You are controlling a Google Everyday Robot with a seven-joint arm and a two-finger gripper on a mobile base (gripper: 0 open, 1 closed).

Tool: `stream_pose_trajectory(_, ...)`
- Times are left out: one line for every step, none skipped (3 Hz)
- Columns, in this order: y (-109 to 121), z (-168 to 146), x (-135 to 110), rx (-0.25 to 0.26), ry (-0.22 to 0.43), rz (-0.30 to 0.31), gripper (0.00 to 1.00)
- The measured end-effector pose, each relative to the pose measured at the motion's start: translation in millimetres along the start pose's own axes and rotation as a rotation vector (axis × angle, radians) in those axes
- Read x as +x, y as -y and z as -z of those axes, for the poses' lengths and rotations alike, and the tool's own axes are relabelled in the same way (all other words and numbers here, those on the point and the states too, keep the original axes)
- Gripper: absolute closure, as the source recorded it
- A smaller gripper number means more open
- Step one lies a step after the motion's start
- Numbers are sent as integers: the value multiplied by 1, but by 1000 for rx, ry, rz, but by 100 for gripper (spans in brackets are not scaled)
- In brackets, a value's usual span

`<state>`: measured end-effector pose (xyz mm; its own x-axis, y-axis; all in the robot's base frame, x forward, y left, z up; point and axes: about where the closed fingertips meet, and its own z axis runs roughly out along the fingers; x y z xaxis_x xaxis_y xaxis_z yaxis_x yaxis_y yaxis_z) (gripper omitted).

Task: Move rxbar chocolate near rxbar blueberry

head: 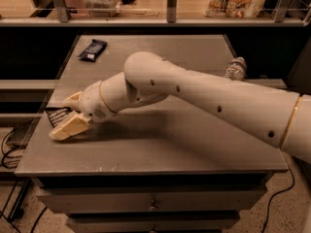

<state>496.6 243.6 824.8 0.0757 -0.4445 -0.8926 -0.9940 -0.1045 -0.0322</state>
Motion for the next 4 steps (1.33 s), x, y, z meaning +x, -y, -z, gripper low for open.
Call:
stream_pose_trajectory(21, 56, -18, 102, -37, 25, 100)
stream_pose_trajectory(47, 123, -45, 207, -72, 69, 100)
stream_pose_trajectory(47, 123, -45, 206, -72, 69, 100)
stream_pose_trajectory(53, 117, -36, 236, -64, 40, 100)
